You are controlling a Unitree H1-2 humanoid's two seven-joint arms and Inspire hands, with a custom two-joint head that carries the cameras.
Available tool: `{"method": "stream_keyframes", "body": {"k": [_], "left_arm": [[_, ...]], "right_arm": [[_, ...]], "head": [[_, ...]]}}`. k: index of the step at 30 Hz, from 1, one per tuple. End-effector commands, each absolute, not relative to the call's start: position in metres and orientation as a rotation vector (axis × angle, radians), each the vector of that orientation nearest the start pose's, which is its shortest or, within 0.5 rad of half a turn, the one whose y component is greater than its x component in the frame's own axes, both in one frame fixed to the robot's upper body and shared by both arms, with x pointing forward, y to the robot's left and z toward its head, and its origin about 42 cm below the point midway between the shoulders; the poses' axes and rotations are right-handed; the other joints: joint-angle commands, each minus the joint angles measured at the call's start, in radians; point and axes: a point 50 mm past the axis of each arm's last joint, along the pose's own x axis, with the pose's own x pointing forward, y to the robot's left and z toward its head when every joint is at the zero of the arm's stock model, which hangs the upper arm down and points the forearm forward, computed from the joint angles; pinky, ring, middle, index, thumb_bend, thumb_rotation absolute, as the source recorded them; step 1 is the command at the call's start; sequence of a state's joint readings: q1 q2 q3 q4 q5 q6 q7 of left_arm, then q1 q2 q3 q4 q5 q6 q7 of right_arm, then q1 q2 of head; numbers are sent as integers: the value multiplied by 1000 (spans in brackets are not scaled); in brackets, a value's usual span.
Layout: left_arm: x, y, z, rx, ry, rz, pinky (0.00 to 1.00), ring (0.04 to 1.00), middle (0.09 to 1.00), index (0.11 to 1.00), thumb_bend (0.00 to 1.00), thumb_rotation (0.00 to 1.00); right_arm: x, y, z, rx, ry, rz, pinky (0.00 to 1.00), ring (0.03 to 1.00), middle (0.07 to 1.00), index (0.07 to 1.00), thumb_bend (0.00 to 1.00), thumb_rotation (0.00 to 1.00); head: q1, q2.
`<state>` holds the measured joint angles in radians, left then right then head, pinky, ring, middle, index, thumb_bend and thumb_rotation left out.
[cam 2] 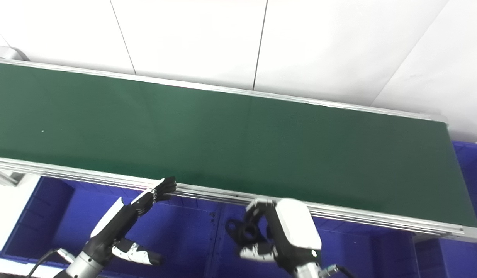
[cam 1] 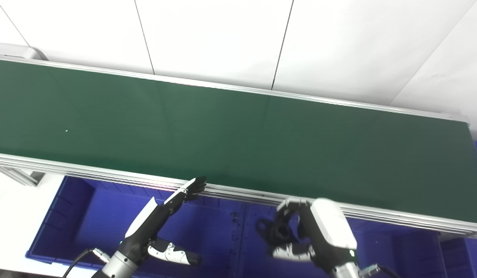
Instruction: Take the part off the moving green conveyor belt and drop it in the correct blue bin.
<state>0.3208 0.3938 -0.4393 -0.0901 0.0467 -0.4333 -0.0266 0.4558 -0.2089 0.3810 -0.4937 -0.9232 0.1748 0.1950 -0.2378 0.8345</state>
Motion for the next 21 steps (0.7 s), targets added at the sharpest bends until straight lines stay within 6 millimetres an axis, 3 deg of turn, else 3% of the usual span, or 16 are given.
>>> {"method": "stream_keyframes", "body": {"k": [1, 7, 11, 17, 18, 19, 20, 21], "left_arm": [[144, 224, 76, 214, -185, -518, 840, 889, 919, 925, 929, 485], [144, 223, 79, 189, -193, -501, 793, 873, 908, 910, 950, 480], [143, 222, 80, 184, -196, -496, 791, 871, 905, 908, 955, 481], [142, 222, 81, 173, -196, -492, 799, 870, 903, 906, 953, 468], [141, 222, 81, 170, -195, -491, 801, 870, 902, 905, 952, 460], [141, 222, 82, 170, -196, -490, 802, 870, 901, 904, 952, 457], [141, 222, 82, 170, -198, -490, 797, 868, 900, 904, 953, 462], [141, 222, 82, 170, -199, -489, 793, 866, 898, 903, 954, 465]], "right_arm": [[124, -187, 121, -978, 84, 405, 186, 246, 471, 490, 527, 0], [135, -193, 109, -1080, 174, 531, 169, 247, 471, 491, 528, 0], [146, -190, 95, -1164, 222, 595, 209, 276, 472, 491, 528, 0], [154, -186, 81, -1248, 280, 630, 178, 255, 472, 494, 526, 0], [154, -185, 81, -1255, 285, 626, 252, 333, 479, 638, 540, 0], [153, -185, 82, -1283, 289, 635, 291, 373, 483, 712, 548, 0], [153, -184, 83, -1309, 297, 644, 532, 585, 638, 763, 588, 118], [152, -183, 84, -1326, 304, 651, 667, 702, 729, 785, 606, 200]], "head": [[12, 12], [31, 39], [27, 42], [21, 48], [19, 49], [19, 49], [16, 51], [16, 51]]}}
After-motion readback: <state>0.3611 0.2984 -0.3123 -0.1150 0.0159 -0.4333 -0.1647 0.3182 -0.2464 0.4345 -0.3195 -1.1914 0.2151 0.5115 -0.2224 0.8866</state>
